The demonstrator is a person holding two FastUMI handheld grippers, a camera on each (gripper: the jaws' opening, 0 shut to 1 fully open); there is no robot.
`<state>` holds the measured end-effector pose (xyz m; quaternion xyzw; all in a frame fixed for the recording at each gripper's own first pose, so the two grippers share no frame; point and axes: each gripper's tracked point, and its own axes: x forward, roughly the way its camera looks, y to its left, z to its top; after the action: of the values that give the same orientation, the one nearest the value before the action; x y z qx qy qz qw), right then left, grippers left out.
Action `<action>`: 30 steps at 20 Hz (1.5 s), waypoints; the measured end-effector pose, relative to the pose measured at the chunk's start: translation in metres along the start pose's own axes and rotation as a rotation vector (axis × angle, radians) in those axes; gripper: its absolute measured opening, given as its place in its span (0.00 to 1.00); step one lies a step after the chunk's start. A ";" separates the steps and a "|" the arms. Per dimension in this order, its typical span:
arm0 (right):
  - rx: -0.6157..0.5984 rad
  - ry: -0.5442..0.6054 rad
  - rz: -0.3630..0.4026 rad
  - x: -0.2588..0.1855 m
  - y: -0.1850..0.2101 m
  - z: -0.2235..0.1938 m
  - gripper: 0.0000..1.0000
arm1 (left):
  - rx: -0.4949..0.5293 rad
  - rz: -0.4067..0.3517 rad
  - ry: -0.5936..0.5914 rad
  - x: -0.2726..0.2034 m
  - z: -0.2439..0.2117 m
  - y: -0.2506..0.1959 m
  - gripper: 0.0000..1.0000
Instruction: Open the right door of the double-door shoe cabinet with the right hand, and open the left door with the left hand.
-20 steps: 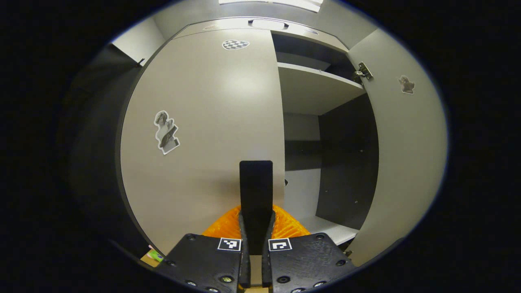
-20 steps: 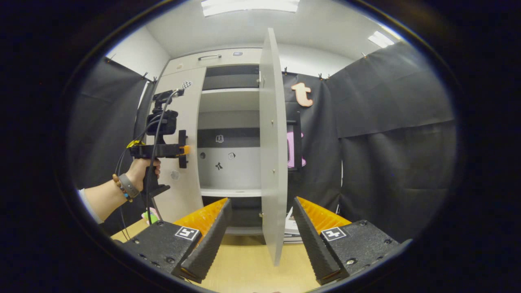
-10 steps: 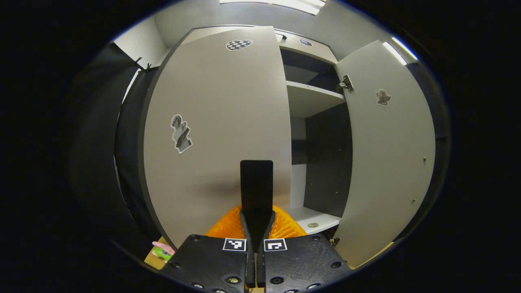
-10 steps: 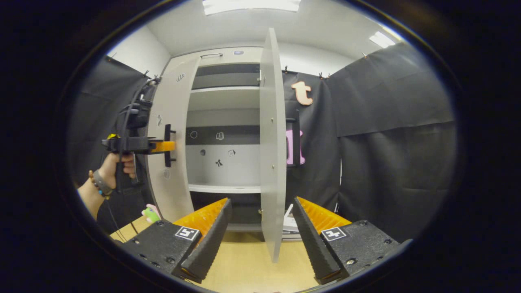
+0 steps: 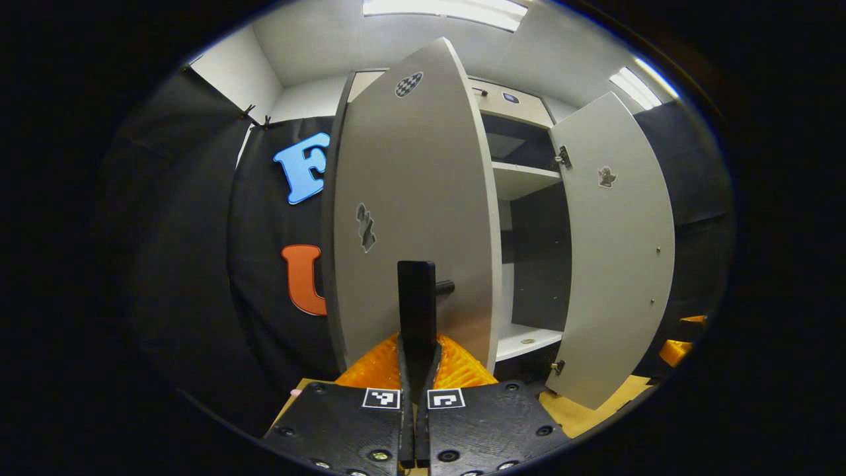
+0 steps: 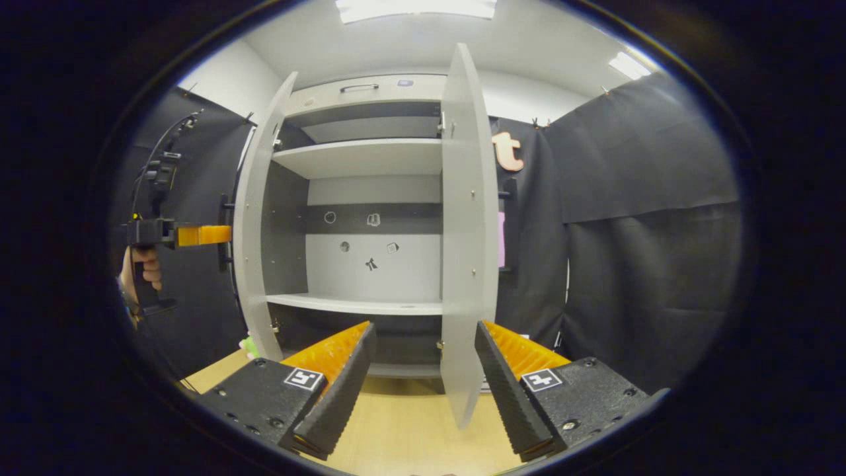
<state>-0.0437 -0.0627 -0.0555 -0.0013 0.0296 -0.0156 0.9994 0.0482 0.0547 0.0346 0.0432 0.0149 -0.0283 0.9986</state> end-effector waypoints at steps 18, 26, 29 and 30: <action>-0.022 0.044 0.082 0.030 0.041 -0.013 0.94 | -0.080 0.085 -0.046 -0.031 -0.002 0.122 0.00; -0.028 0.014 0.038 0.024 0.035 -0.006 0.94 | 0.015 -0.018 -0.103 -0.089 -0.016 -0.003 0.00; 0.024 0.005 0.076 0.018 0.051 -0.004 0.94 | 0.017 -0.100 -0.011 -0.070 -0.063 -0.063 0.00; 0.035 0.009 0.088 0.016 0.053 -0.004 0.94 | 0.020 -0.113 -0.003 -0.063 -0.071 -0.073 0.10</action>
<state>-0.0267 -0.0097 -0.0606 0.0178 0.0338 0.0280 0.9989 -0.0211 -0.0084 -0.0407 0.0521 0.0158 -0.0848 0.9949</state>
